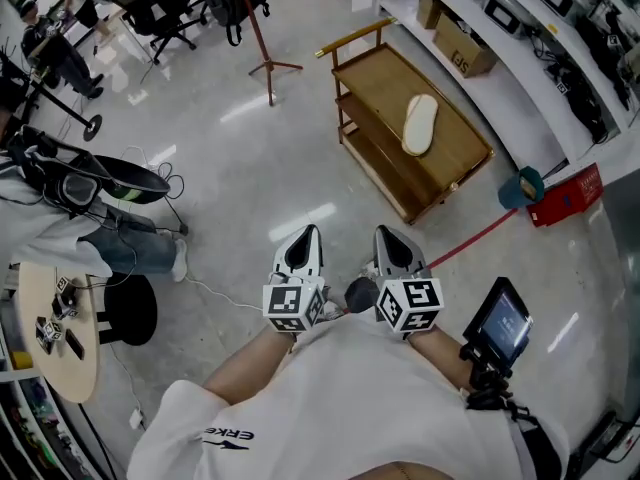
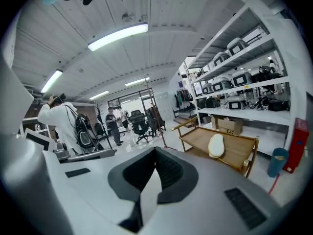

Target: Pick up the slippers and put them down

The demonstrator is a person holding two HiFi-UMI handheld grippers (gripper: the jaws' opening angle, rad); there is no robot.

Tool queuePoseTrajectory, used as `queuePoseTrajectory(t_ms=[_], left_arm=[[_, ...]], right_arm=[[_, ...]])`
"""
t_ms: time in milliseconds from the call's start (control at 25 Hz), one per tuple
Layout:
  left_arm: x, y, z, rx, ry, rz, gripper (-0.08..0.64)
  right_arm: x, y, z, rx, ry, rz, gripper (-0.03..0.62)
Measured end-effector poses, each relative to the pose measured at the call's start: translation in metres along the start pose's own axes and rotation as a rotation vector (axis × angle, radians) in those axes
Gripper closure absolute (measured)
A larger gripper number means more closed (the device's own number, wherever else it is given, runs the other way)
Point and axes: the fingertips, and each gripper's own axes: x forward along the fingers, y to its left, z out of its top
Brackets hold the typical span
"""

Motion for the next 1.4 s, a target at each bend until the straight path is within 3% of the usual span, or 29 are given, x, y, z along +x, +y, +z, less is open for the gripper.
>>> queuePoseTrajectory(t_ms=[240,760,960,1400], left_arm=[[0.044,0.011,0.006,0.013,0.027,-0.058,0.555],[0.184,0.006,0.019,0.052,0.115,-0.126,0.557],[0.238,-0.017,0.013,0.055,0.169,-0.187,0.555],[0.330,-0.037,-0.007,0.072,0.296,-0.354,0.556]], right_arm=[[0.030,-0.019,0.010,0.028,-0.017,-0.056,0.589],[0.116,-0.111,0.052,0.099,-0.041,-0.107,0.589],[0.122,-0.162,0.064,0.145,-0.055,-0.179,0.589],[0.141,-0.227,0.066,0.228,-0.045,-0.376,0.589]])
